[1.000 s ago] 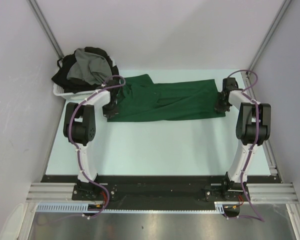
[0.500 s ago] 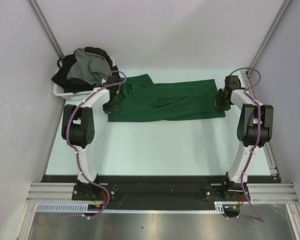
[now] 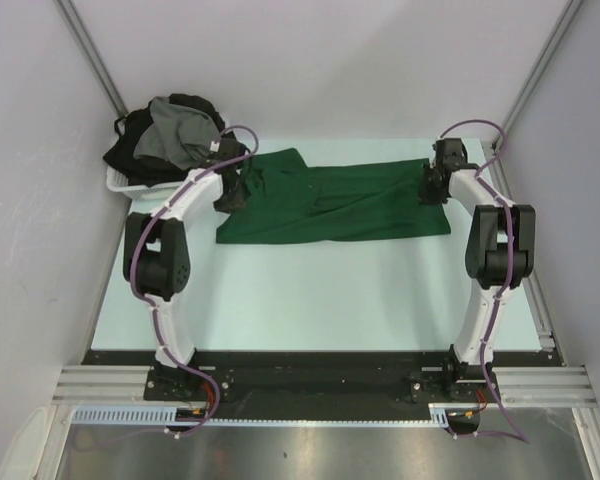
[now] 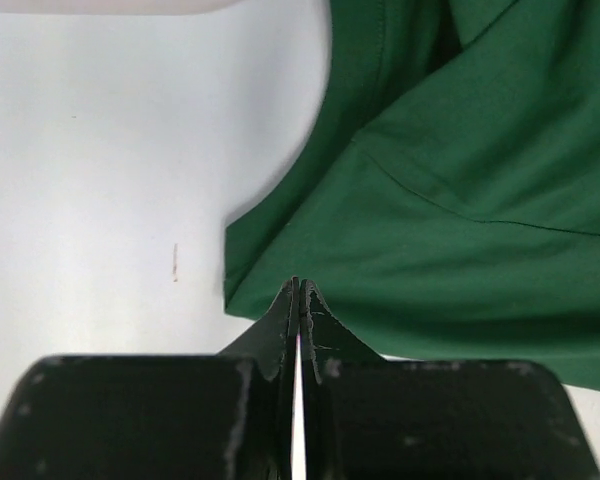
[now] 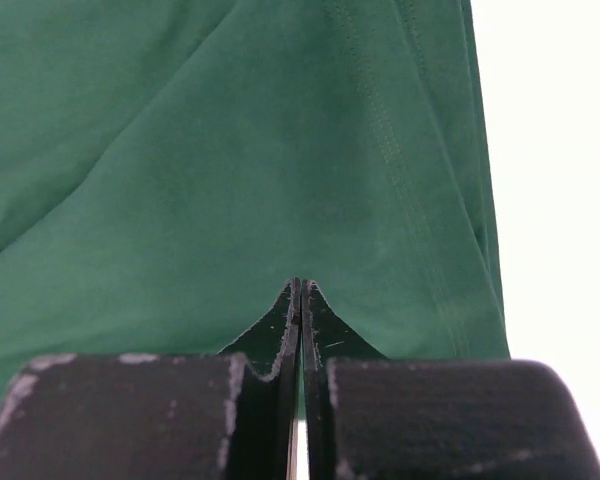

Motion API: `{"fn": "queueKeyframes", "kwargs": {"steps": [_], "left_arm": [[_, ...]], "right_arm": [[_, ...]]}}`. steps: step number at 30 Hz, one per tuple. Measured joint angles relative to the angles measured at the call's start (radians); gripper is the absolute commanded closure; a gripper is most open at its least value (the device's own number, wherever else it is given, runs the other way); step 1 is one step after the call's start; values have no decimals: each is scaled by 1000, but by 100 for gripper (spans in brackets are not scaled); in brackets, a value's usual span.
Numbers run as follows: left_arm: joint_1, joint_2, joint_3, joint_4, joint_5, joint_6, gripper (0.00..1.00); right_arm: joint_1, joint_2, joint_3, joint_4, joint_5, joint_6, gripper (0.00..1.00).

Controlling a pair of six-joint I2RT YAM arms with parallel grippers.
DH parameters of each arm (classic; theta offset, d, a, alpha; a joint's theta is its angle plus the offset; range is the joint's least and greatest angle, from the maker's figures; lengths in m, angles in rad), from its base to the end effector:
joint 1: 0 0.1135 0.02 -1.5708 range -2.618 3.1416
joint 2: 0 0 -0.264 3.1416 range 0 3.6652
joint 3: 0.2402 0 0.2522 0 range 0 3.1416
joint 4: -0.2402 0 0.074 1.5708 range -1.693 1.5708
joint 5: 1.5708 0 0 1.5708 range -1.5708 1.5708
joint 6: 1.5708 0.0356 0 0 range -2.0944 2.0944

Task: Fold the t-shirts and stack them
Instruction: Fold the flattened tshirt in 1/3 of the way

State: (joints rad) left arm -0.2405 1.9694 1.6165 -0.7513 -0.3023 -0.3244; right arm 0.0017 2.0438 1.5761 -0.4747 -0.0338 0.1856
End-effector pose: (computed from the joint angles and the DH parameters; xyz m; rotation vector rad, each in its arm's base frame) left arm 0.4120 -0.0901 0.2320 -0.2034 2.5986 0.2085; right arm 0.4504 0.0020 0.2030 0.2173 2.5071 0.1188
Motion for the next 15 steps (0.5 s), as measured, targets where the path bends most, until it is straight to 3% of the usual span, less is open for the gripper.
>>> {"fn": "queueKeyframes", "kwargs": {"steps": [15], "left_arm": [[-28,111,4,9,94,-15,100]], "right_arm": [[-4,76,17,-15,11,-3,100]]}}
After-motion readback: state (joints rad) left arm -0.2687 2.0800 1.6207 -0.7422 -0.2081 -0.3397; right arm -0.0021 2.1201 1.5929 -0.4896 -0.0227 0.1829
